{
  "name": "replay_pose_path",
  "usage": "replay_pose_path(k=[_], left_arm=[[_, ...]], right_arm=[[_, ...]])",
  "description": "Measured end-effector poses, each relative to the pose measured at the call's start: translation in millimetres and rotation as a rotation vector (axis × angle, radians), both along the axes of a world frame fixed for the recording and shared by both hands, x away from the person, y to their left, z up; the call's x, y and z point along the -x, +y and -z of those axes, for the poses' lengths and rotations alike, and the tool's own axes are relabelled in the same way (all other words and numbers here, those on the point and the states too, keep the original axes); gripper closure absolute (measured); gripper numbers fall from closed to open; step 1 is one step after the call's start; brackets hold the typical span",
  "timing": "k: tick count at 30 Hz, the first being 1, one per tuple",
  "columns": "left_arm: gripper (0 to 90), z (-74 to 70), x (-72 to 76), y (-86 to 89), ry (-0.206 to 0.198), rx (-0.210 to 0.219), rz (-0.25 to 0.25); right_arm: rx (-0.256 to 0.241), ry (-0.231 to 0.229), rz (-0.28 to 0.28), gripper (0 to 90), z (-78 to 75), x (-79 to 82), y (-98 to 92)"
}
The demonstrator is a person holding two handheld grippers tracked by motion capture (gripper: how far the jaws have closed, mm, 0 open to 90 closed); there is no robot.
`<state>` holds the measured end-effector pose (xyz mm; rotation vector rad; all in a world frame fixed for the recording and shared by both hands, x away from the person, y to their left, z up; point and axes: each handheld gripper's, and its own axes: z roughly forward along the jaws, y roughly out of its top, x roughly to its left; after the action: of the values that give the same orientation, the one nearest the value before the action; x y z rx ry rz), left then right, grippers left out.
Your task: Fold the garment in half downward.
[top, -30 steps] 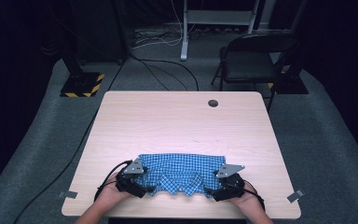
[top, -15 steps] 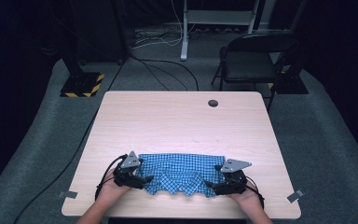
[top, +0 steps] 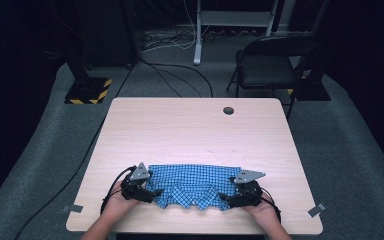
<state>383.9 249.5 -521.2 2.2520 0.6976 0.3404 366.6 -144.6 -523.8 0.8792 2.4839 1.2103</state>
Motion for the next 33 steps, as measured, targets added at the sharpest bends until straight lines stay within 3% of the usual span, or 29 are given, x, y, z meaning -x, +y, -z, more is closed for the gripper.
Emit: replay_pose_path(k=[6, 18, 27, 33], left_arm=[[15.4, 2.8, 1.4, -2.2, -0.018, -0.016, 0.013], [6.8, 5.0, 2.7, -6.6, -0.012, -0.019, 0.018], [4.2, 6.2, 3.2, -7.0, -0.010, -0.013, 0.025], [4.2, 6.6, 3.5, -6.6, -0.011, -0.009, 0.028]], right_arm=[[0.036, -0.013, -0.012, 20.3, 3.8, 0.7, 2.8], [0.050, 0.005, -0.037, 9.1, 5.5, 0.9, 7.8], [0.043, 0.019, -0.052, 4.8, 5.7, 0.1, 8.1], [0.065, 0.005, -0.049, 4.8, 6.0, 1.3, 10.3]])
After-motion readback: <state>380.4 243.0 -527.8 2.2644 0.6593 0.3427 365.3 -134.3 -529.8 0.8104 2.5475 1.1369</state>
